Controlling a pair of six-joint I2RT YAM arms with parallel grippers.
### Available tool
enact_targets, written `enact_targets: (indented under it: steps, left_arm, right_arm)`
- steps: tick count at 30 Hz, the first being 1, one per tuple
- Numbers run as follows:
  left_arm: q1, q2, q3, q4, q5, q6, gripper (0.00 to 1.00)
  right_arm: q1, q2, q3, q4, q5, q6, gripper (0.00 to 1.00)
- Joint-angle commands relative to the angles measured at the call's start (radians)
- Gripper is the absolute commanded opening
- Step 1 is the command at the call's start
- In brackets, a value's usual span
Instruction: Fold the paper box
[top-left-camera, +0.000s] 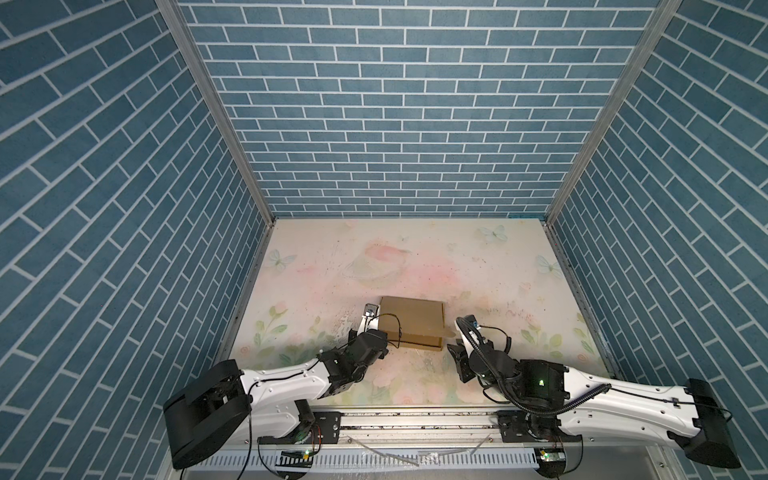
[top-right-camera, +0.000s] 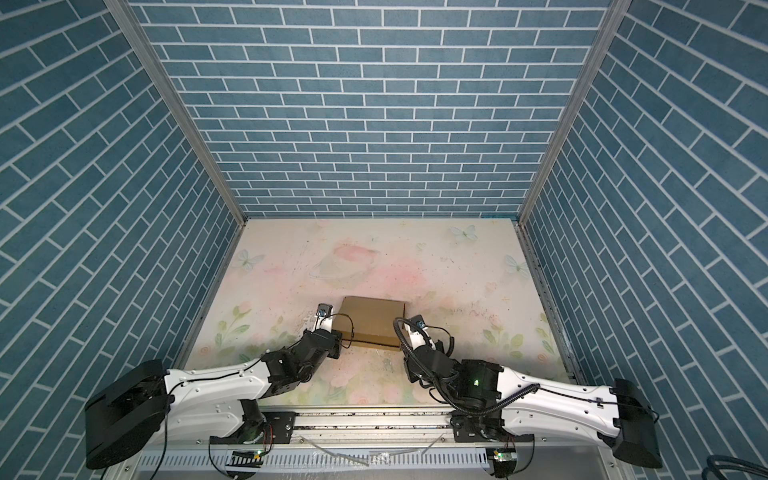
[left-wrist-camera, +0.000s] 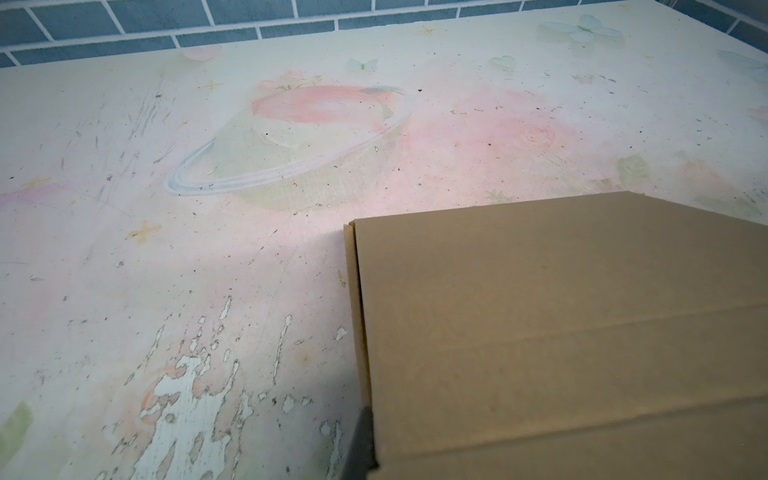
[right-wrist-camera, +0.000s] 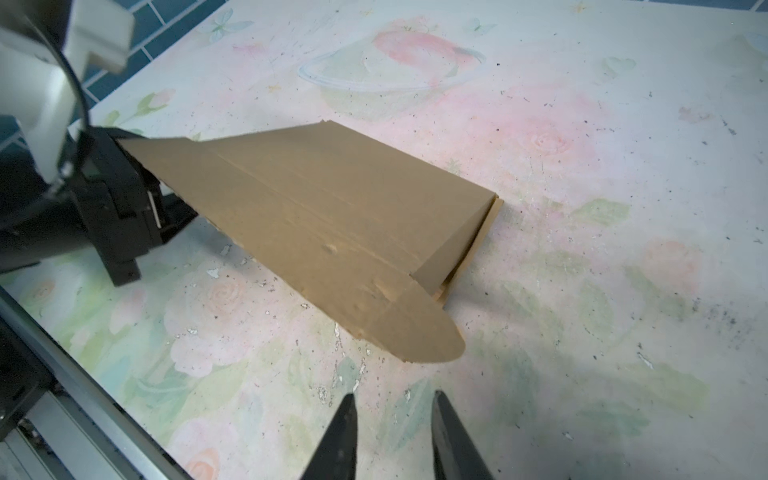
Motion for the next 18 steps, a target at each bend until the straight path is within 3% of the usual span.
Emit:
enact_targets:
  steps: [1, 7, 14, 18]
  left_arm:
    - [-0.005, 0.027, -0.028, -0.038, 0.036, -0.017, 0.02]
    - [-0.013, 0.036, -0.031, -0.023, 0.042, -0.022, 0.03]
    - [-0.029, 0.011, -0.032, -0.039, 0.034, -0.033, 0.04]
    - [-0.033, -0.015, -0.038, -0.055, 0.028, -0.04, 0.05]
  right_arm:
    - [0.006, -0.004, 0.095, -0.019, 0.06, -0.067, 0.3]
    - [-0.022, 0.051, 0.2, 0.018, 0.112, -0.177, 0.31]
    - [-0.185, 0.216, 0.257, 0.128, -0.077, -0.177, 0.29]
    - [-0.22, 0.349, 0.279, 0.204, -0.166, -0.183, 0.28]
